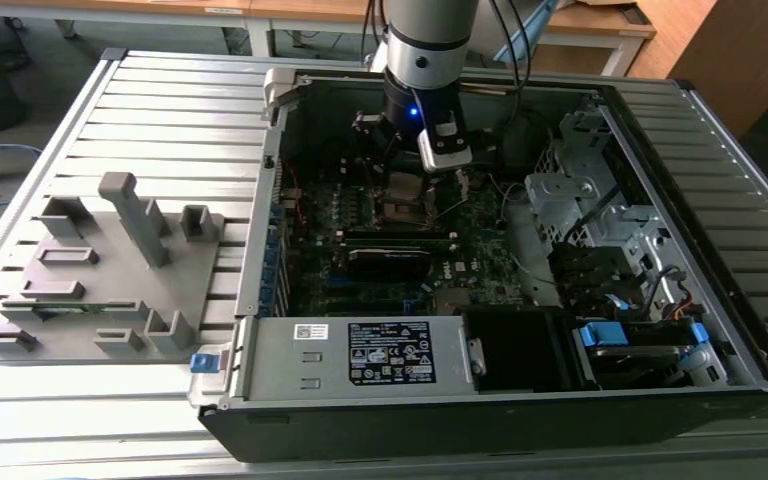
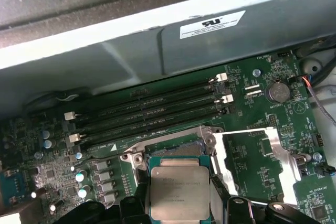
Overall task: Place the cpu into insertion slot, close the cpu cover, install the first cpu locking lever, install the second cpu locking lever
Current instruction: 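Place the cpu into insertion slot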
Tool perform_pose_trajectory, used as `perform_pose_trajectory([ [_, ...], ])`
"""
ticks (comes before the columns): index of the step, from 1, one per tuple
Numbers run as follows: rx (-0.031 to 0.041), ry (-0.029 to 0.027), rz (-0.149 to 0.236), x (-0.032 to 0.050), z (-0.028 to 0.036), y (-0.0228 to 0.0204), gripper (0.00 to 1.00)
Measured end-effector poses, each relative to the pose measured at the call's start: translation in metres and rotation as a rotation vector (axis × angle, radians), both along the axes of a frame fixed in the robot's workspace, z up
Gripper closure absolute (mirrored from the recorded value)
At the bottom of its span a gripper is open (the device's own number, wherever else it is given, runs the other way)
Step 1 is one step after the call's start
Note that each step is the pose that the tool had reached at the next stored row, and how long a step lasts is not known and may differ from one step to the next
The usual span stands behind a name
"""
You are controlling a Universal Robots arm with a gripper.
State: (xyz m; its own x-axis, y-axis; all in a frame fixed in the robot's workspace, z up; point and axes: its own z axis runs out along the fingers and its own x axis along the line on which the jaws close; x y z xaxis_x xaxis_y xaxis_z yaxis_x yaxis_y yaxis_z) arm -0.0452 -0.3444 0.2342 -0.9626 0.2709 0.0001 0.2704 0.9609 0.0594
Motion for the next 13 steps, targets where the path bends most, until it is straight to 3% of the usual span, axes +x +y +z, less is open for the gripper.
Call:
perform_pose_trajectory([
  [13, 0.0000, 0.0000, -0.012, 0.0000, 0.0000, 0.0000, 0.46],
])
